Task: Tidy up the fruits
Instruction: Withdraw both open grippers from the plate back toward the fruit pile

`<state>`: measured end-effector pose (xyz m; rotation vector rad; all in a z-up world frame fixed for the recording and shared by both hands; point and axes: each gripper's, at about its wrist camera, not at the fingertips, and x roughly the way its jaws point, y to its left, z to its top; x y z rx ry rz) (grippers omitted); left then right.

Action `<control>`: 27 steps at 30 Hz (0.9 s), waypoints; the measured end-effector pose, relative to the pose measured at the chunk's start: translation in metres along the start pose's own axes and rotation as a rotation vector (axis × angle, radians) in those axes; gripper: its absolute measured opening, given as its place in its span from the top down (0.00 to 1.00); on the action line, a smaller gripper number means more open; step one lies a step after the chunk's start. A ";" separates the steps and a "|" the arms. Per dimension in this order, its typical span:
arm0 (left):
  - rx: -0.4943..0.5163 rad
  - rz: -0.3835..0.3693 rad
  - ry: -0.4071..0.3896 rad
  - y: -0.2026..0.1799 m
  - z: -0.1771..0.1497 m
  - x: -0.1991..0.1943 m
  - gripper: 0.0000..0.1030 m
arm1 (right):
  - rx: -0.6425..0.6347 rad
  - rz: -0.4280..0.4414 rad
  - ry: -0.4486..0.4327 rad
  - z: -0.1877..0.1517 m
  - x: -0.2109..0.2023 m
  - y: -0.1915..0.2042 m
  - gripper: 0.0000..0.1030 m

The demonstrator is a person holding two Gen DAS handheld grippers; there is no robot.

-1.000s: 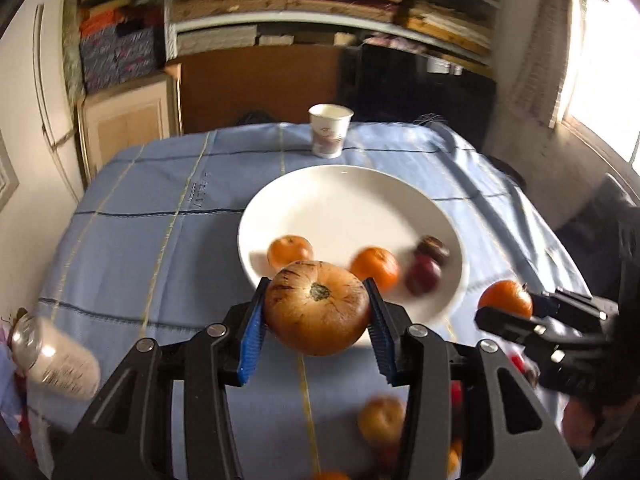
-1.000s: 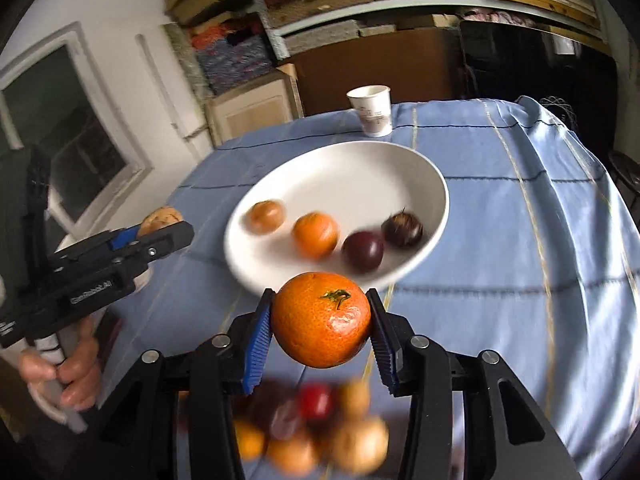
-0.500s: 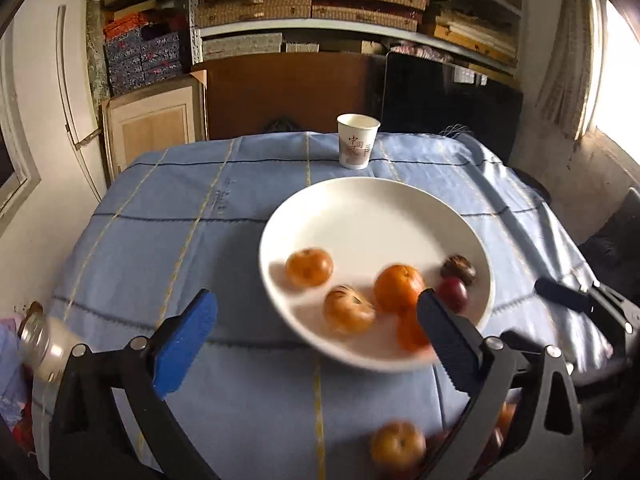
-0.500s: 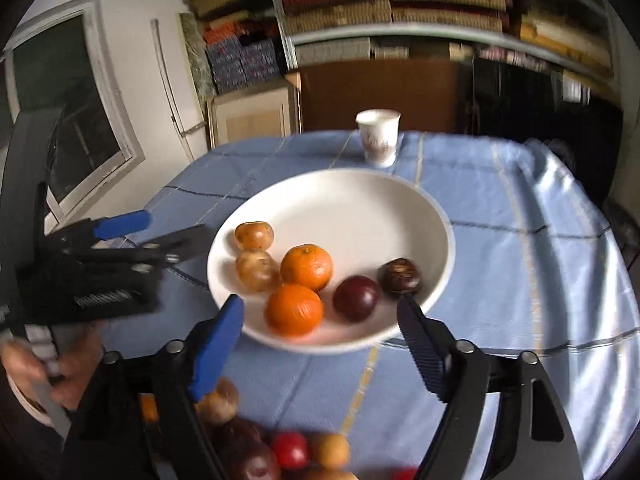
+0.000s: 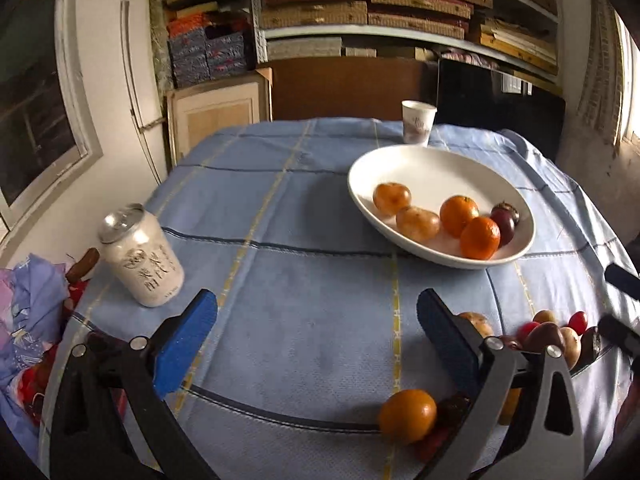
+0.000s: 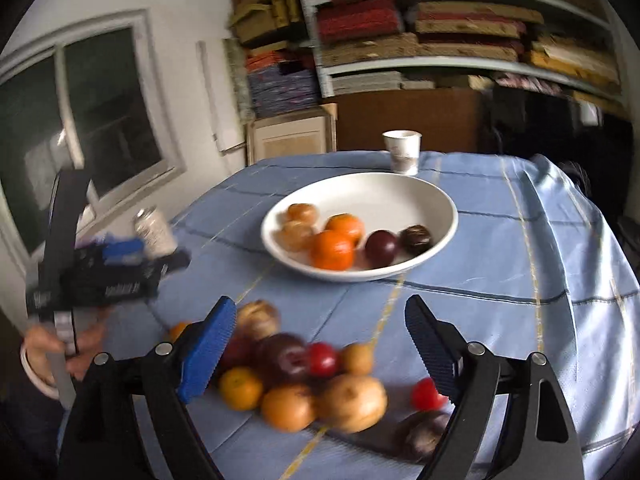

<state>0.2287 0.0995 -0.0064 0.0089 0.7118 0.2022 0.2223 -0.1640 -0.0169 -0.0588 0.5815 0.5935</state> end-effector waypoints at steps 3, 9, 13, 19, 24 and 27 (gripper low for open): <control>0.015 0.057 0.000 0.001 -0.005 -0.002 0.04 | -0.068 -0.035 -0.027 -0.004 -0.004 0.014 0.15; -0.082 -0.027 0.116 0.020 -0.008 0.012 0.04 | -0.065 -0.011 0.051 -0.015 0.008 0.026 0.15; -0.107 -0.016 0.132 0.028 -0.010 0.013 0.04 | -0.016 0.020 0.089 -0.018 0.017 0.022 0.15; -0.126 -0.002 0.167 0.034 -0.016 0.016 0.04 | 0.010 0.019 0.093 -0.021 0.019 0.022 0.16; -0.124 0.002 0.188 0.033 -0.019 0.019 0.04 | -0.004 0.028 0.111 -0.022 0.024 0.025 0.15; -0.111 0.008 0.195 0.031 -0.021 0.020 0.04 | 0.004 0.033 0.114 -0.021 0.025 0.024 0.15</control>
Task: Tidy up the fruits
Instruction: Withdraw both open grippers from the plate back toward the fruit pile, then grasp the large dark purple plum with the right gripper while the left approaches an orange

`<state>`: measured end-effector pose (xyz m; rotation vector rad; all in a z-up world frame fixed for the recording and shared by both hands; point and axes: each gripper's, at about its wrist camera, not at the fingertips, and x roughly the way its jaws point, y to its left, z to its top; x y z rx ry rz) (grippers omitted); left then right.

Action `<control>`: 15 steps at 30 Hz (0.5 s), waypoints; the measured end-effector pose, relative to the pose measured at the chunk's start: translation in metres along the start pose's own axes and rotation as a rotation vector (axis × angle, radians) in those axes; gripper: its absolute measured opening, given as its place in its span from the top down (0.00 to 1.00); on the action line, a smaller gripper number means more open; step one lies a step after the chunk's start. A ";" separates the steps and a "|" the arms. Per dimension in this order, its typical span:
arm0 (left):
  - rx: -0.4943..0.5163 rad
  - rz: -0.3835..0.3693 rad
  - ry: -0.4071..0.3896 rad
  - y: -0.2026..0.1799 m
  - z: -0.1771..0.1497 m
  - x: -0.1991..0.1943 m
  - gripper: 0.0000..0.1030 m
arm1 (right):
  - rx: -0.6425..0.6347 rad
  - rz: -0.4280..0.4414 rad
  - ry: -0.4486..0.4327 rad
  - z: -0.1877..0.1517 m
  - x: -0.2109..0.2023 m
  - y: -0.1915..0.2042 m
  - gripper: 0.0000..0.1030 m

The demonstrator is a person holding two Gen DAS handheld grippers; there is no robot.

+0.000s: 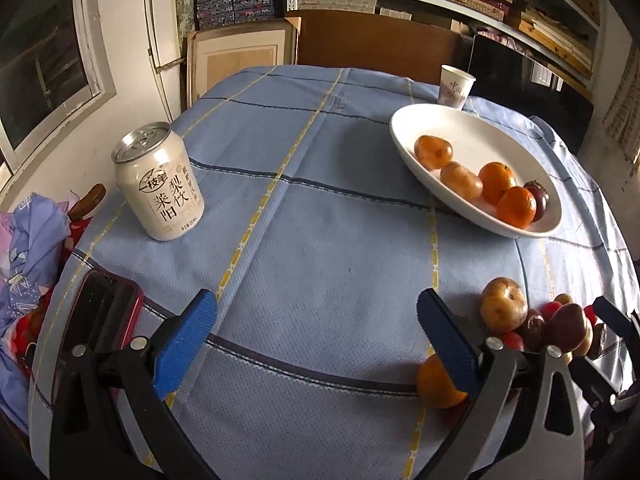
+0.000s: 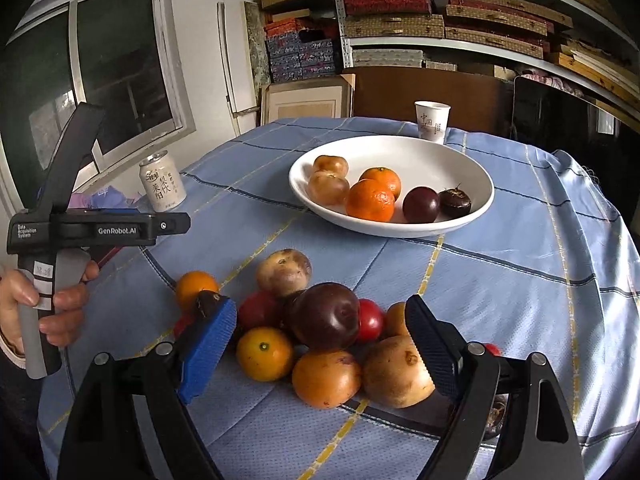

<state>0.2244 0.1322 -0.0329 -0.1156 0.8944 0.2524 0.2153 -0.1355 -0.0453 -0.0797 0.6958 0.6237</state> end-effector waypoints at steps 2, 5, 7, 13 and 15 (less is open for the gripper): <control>0.007 0.000 -0.001 -0.002 -0.001 0.000 0.04 | 0.005 0.005 0.005 0.001 0.002 -0.001 0.15; 0.012 -0.003 -0.004 -0.003 -0.002 -0.002 0.04 | 0.002 0.009 0.010 0.001 0.005 0.000 0.18; 0.013 -0.002 -0.003 -0.002 -0.002 -0.002 0.04 | 0.001 0.012 0.021 0.001 0.008 0.001 0.20; 0.005 -0.011 0.001 -0.001 -0.004 -0.003 0.04 | 0.017 0.017 0.041 0.001 0.013 -0.002 0.29; 0.006 -0.010 0.003 -0.001 -0.004 -0.002 0.04 | 0.023 0.022 0.050 0.001 0.015 -0.003 0.34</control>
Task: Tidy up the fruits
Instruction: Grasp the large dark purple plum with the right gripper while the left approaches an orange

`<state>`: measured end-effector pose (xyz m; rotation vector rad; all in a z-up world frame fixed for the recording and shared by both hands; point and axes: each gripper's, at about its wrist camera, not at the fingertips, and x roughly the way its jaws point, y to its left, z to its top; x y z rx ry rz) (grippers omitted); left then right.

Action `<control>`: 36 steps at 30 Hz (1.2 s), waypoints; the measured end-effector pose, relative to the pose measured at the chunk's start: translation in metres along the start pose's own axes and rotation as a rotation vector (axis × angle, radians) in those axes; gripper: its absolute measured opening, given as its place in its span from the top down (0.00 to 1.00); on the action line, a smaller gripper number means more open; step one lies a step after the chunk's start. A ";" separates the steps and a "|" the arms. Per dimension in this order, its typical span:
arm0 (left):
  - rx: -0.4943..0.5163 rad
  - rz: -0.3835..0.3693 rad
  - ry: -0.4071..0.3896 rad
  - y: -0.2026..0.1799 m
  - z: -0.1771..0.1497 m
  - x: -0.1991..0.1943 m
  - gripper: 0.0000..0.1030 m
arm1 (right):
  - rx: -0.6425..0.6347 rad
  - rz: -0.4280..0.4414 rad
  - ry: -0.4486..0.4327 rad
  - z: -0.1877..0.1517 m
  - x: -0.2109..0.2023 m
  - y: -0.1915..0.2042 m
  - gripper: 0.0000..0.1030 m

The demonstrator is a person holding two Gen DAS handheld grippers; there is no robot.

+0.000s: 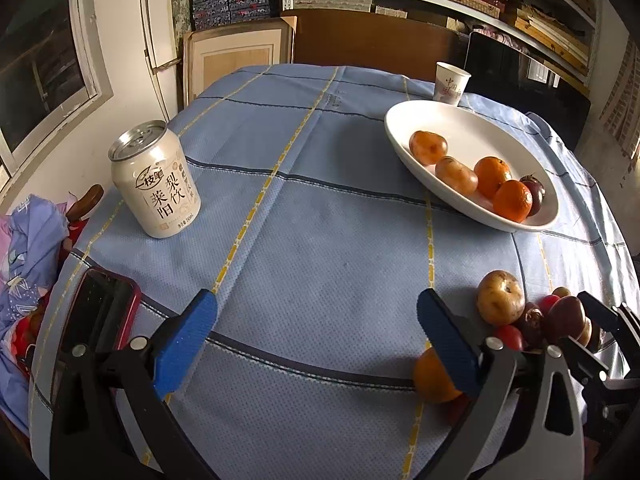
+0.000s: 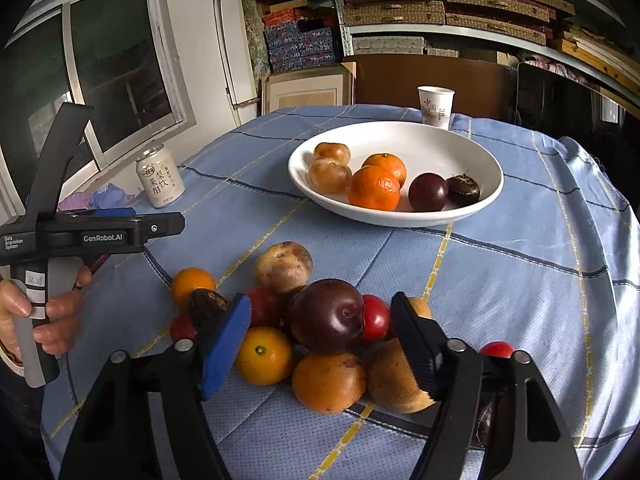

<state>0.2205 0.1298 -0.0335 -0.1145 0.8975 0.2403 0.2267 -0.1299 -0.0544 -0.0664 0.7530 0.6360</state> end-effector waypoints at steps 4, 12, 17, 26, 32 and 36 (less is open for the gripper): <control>0.000 0.002 0.002 0.000 0.000 0.000 0.04 | 0.011 0.000 0.022 0.000 0.005 -0.002 0.41; -0.002 0.029 -0.007 0.001 0.000 0.000 0.04 | -0.011 -0.027 0.028 0.000 0.010 0.001 0.46; -0.010 0.038 -0.009 0.004 0.001 -0.001 0.04 | -0.032 -0.063 0.025 0.001 0.012 0.003 0.55; 0.001 0.078 -0.014 0.002 0.002 0.002 0.04 | -0.137 -0.157 0.042 0.000 0.018 0.020 0.56; 0.000 0.049 0.003 0.004 0.001 0.004 0.04 | -0.104 -0.134 0.009 0.001 0.010 0.012 0.62; 0.077 -0.143 0.026 0.001 0.000 -0.001 0.04 | -0.035 -0.101 -0.051 0.004 -0.007 0.000 0.63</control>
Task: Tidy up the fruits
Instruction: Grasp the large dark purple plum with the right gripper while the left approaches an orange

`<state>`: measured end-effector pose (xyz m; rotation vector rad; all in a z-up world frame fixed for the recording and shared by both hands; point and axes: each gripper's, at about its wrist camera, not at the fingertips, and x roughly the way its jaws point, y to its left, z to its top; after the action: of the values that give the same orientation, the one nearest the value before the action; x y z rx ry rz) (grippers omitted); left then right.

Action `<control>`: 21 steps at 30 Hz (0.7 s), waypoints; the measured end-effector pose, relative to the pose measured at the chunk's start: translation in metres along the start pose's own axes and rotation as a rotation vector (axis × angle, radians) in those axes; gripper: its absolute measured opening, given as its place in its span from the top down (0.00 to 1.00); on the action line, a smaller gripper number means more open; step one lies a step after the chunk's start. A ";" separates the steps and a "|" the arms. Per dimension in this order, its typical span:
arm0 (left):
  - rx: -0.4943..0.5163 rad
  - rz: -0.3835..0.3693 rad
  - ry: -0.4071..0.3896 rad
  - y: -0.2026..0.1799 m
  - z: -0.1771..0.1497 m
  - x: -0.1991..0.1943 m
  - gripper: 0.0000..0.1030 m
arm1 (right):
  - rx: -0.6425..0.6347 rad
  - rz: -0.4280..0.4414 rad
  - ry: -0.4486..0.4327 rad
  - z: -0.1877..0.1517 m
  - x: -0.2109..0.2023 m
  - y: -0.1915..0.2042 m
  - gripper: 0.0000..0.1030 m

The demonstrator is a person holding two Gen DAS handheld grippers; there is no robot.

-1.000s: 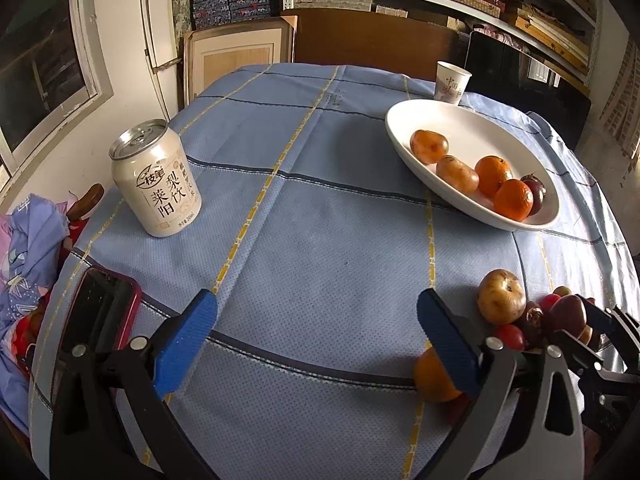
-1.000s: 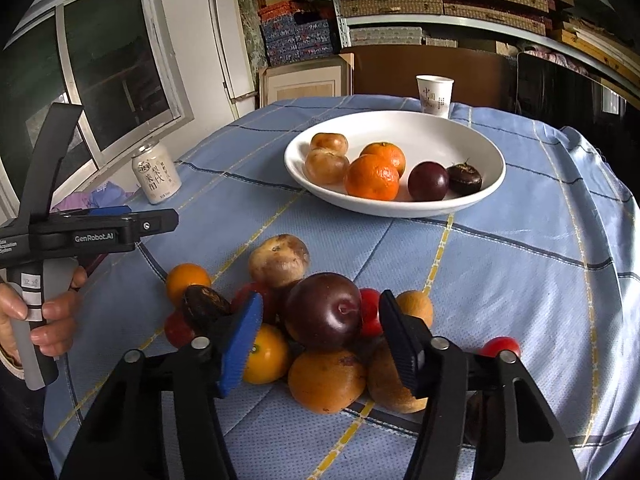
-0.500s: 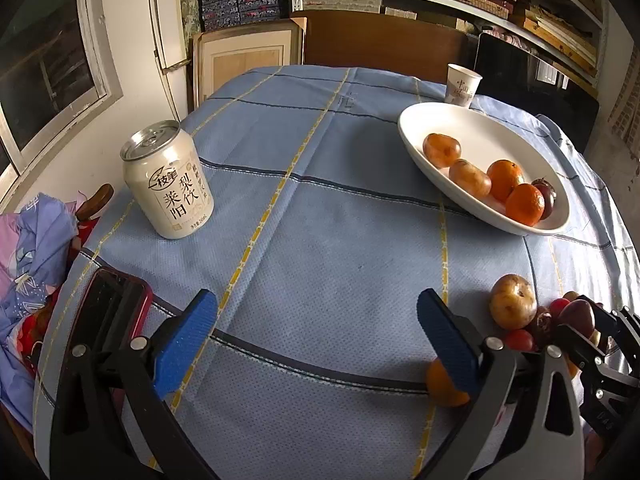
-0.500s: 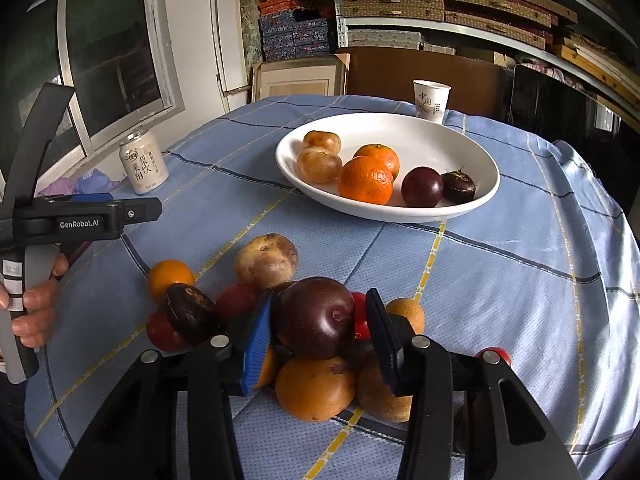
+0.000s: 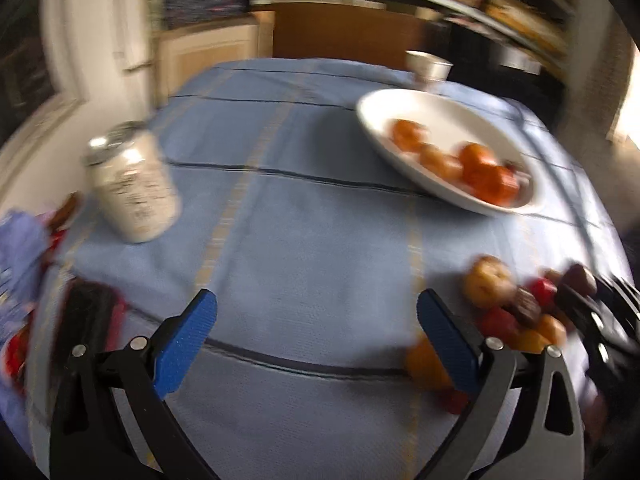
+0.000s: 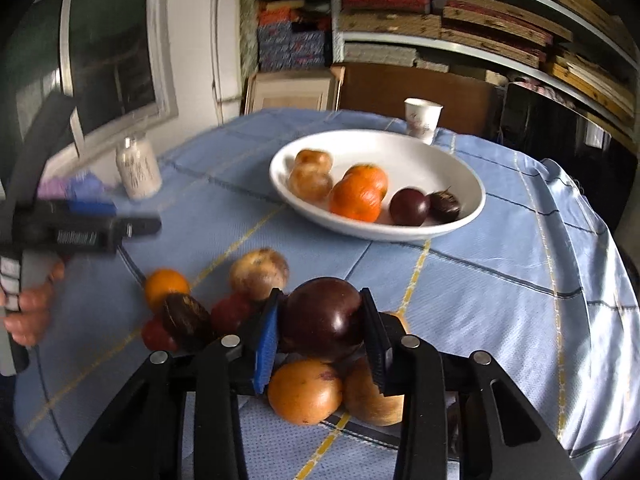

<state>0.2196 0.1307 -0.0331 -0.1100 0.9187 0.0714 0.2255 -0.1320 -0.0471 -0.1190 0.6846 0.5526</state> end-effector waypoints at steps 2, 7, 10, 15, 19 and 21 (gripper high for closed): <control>0.031 -0.104 -0.016 0.000 -0.002 -0.006 0.04 | 0.019 0.021 0.009 0.000 0.000 -0.003 0.63; 0.055 -0.214 0.019 0.002 -0.006 0.000 0.07 | 0.002 0.013 0.012 0.000 -0.002 0.003 0.62; 0.080 -0.194 0.053 -0.002 -0.008 0.011 0.25 | -0.014 0.010 0.000 0.000 -0.006 0.005 0.62; 0.124 -0.222 0.051 -0.011 -0.012 0.009 0.33 | -0.020 0.008 0.010 -0.001 -0.005 0.007 0.62; 0.169 -0.247 0.064 -0.023 -0.017 0.009 0.33 | -0.023 0.007 0.011 -0.001 -0.005 0.007 0.62; 0.205 -0.228 0.074 -0.031 -0.021 0.011 0.34 | -0.026 0.005 0.010 0.000 -0.004 0.008 0.62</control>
<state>0.2135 0.0972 -0.0527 -0.0264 0.9762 -0.2394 0.2186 -0.1277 -0.0442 -0.1441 0.6879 0.5660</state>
